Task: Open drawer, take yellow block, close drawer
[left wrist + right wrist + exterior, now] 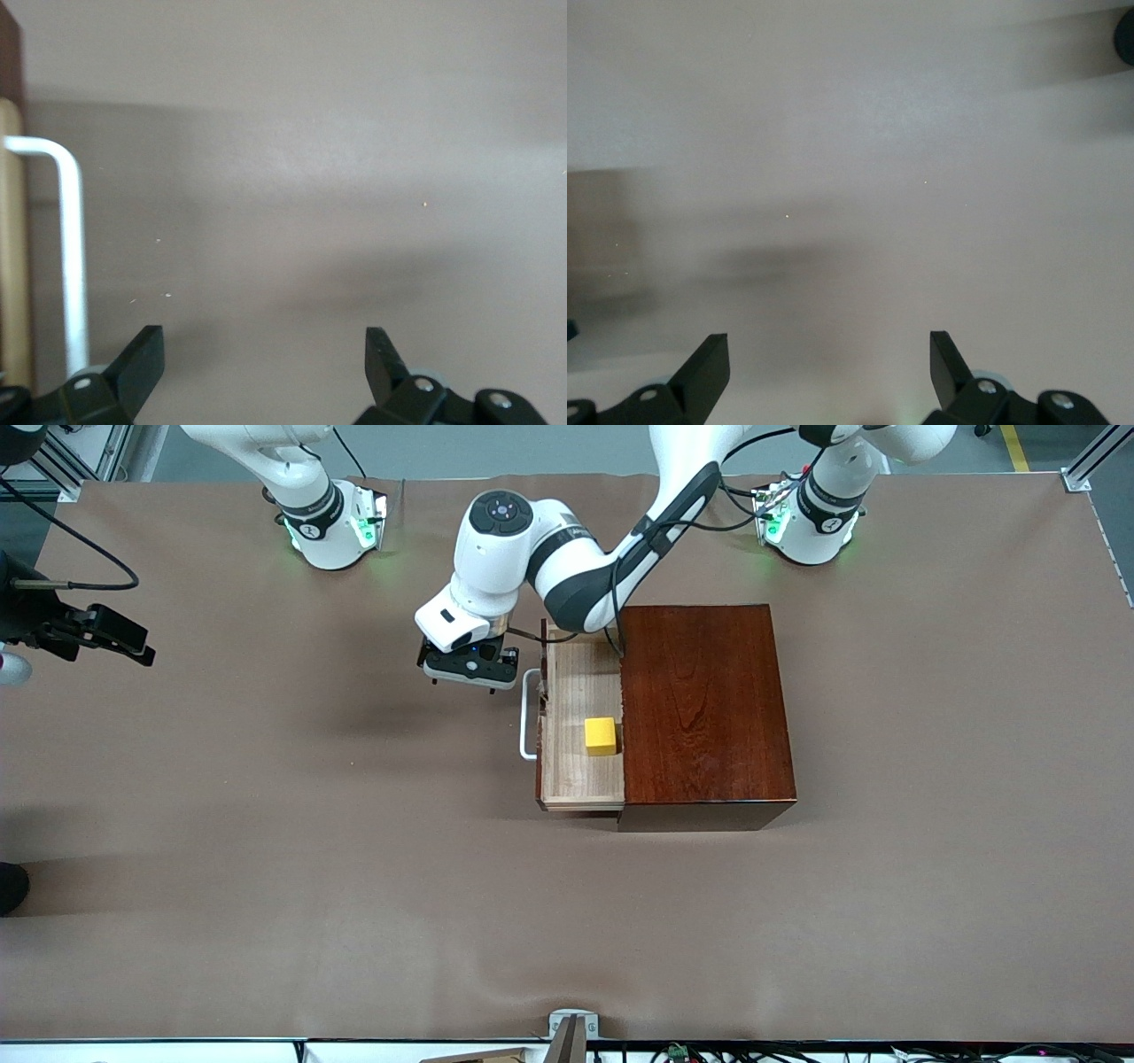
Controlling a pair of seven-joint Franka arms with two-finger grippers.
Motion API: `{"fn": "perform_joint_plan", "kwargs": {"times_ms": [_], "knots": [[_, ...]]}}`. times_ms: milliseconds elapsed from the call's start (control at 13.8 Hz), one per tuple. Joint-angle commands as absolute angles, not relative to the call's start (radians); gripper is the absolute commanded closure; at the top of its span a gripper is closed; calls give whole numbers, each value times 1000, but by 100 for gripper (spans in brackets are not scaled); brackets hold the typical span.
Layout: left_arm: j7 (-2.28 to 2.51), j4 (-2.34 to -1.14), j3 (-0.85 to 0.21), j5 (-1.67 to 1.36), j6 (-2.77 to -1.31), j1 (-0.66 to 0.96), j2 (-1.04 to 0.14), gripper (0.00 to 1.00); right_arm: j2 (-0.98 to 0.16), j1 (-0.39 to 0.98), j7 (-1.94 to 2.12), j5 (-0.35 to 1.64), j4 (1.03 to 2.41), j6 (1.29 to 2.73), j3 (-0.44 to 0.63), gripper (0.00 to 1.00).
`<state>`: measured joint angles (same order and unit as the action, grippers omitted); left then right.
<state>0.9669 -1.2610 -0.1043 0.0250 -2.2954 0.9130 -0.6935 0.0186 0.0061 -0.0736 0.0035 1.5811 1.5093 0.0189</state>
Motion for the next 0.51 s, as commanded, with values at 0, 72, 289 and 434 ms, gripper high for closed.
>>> {"fn": "perform_joint_plan", "kwargs": {"times_ms": [0,72,289,434], "knots": [[973,-1278,-92,5,-2124,868,-545,0,15,5,-90,-9,1571,1506,12,0],[970,-1278,-92,5,-2065,841,-496,0,2,5,-91,-6,1569,1514,12,0],[957,-1284,-92,3,-1897,743,-378,0,-40,6,-94,6,1545,1517,12,0],[861,-1285,-91,5,-1794,668,-312,0,-60,11,-94,8,1526,1517,11,0]]}}
